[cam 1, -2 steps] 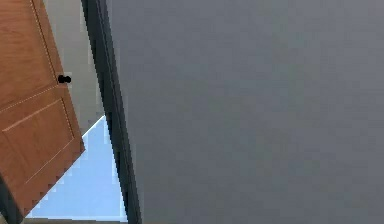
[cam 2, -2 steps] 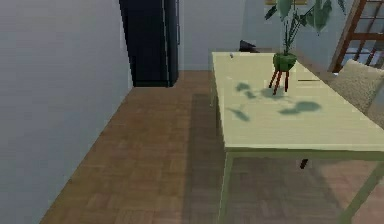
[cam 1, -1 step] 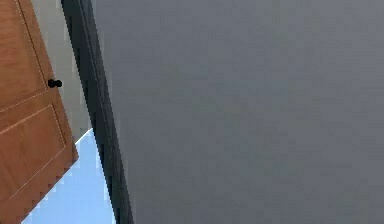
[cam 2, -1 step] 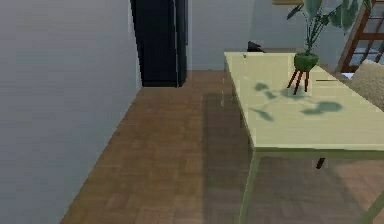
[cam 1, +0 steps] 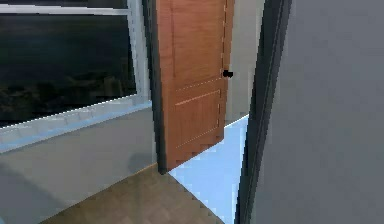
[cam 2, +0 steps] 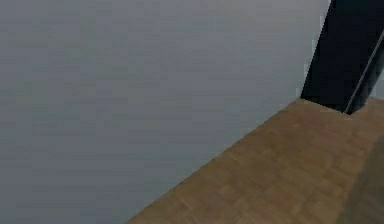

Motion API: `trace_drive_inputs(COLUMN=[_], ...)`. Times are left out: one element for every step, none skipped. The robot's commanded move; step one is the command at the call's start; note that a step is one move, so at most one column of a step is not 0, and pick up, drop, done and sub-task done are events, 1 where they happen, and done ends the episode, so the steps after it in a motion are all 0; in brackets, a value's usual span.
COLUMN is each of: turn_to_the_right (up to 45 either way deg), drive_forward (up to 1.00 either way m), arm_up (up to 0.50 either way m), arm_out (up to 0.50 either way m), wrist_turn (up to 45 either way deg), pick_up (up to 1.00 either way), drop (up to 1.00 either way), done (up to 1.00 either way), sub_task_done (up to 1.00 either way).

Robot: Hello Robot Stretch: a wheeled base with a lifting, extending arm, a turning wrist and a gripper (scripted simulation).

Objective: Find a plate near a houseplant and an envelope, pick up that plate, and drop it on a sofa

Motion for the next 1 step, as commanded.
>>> trace_drive_inputs(turn_to_the_right=[-12.0], drive_forward=[0.00], arm_up=[0.00], arm_out=[0.00], wrist_turn=[0.0], pick_up=[0.00], drop=[0.00], done=[0.00], sub_task_done=[0.00])
